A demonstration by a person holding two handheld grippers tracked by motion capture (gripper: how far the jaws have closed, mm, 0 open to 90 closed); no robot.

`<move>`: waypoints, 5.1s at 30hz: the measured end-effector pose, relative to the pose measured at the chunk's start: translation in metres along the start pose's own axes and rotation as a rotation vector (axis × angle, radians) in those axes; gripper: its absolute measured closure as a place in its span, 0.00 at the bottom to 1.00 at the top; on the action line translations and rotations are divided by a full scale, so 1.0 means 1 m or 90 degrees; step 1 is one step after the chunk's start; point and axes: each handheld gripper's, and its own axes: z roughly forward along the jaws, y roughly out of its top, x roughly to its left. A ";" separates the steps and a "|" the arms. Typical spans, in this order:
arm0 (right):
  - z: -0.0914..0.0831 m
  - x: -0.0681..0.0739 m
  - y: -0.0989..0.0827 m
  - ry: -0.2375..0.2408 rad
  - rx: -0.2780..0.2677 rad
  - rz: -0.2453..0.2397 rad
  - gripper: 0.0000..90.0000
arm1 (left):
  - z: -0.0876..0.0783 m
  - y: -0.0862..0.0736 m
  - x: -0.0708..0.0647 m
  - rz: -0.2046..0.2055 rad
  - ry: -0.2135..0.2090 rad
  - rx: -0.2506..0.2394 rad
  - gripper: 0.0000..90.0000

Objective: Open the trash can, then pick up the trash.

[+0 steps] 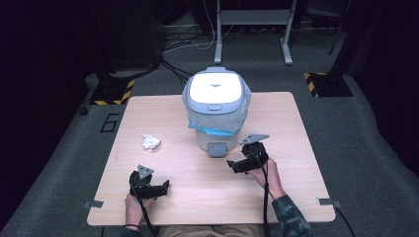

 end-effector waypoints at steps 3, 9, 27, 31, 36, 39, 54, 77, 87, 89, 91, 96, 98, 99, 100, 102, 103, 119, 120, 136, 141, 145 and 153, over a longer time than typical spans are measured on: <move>0.004 0.002 0.002 0.004 -0.003 0.000 0.16 | 0.000 0.000 0.000 0.000 0.000 0.000 0.08; 0.012 0.008 0.005 -0.001 -0.035 -0.010 0.54 | 0.000 0.000 0.000 0.000 -0.001 -0.001 0.08; 0.062 0.023 -0.001 -0.098 -0.104 -0.084 1.00 | 0.000 0.000 -0.001 -0.004 -0.002 -0.002 0.08; 0.068 0.022 -0.002 -0.096 -0.100 -0.078 1.00 | 0.000 0.000 -0.001 -0.004 -0.001 -0.002 0.08; 0.075 0.021 -0.004 -0.093 -0.101 -0.067 1.00 | 0.000 0.000 -0.001 -0.004 -0.001 -0.002 0.08; 0.076 0.020 -0.005 -0.103 -0.100 -0.070 1.00 | 0.000 0.000 -0.001 -0.004 -0.002 -0.002 0.09; 0.081 0.026 -0.014 -0.140 -0.117 -0.121 1.00 | 0.000 0.000 -0.001 -0.004 -0.002 -0.003 0.09; 0.091 0.026 -0.016 -0.141 -0.079 -0.121 1.00 | -0.001 0.000 -0.001 0.000 -0.002 -0.005 0.11; 0.091 0.027 -0.017 -0.145 -0.080 -0.123 1.00 | -0.001 0.000 0.000 0.006 0.000 -0.004 0.11; 0.091 0.028 -0.017 -0.141 -0.082 -0.120 1.00 | -0.001 0.000 0.000 0.006 0.000 -0.004 0.11; 0.091 0.027 -0.017 -0.147 -0.077 -0.129 1.00 | -0.001 0.000 0.000 0.004 -0.002 -0.005 0.11; 0.091 0.027 -0.017 -0.147 -0.078 -0.130 1.00 | -0.001 0.000 0.000 0.003 -0.002 -0.005 0.11; 0.091 0.027 -0.017 -0.142 -0.082 -0.123 1.00 | -0.001 0.000 0.000 0.003 -0.002 -0.005 0.11; 0.091 0.027 -0.017 -0.144 -0.082 -0.123 1.00 | -0.001 0.000 0.000 0.005 0.000 -0.004 0.11; 0.091 0.028 -0.017 -0.143 -0.082 -0.123 1.00 | -0.001 0.000 0.000 0.003 -0.001 -0.004 0.11; 0.091 0.027 -0.017 -0.143 -0.082 -0.122 1.00 | -0.001 0.000 -0.001 0.004 -0.001 -0.004 0.11; 0.091 0.027 -0.017 -0.147 -0.080 -0.127 1.00 | -0.001 0.000 0.000 0.003 -0.002 -0.004 0.11; 0.091 0.025 -0.017 -0.146 -0.082 -0.127 1.00 | -0.023 0.026 0.017 0.010 -0.019 -0.024 0.06; 0.091 0.025 -0.017 -0.146 -0.083 -0.128 1.00 | -0.025 0.029 0.018 0.013 -0.022 -0.025 0.05; 0.090 0.025 -0.017 -0.143 -0.084 -0.120 1.00 | -0.010 0.066 0.044 0.013 -0.052 -0.031 0.01; 0.090 0.025 -0.017 -0.140 -0.084 -0.115 1.00 | 0.001 0.080 0.056 0.008 -0.072 -0.021 0.00; 0.090 0.025 -0.017 -0.142 -0.085 -0.117 1.00 | 0.010 0.088 0.064 0.011 -0.070 -0.012 0.00; 0.090 0.026 -0.017 -0.138 -0.086 -0.114 1.00 | 0.027 0.099 0.083 -0.004 -0.061 -0.007 0.00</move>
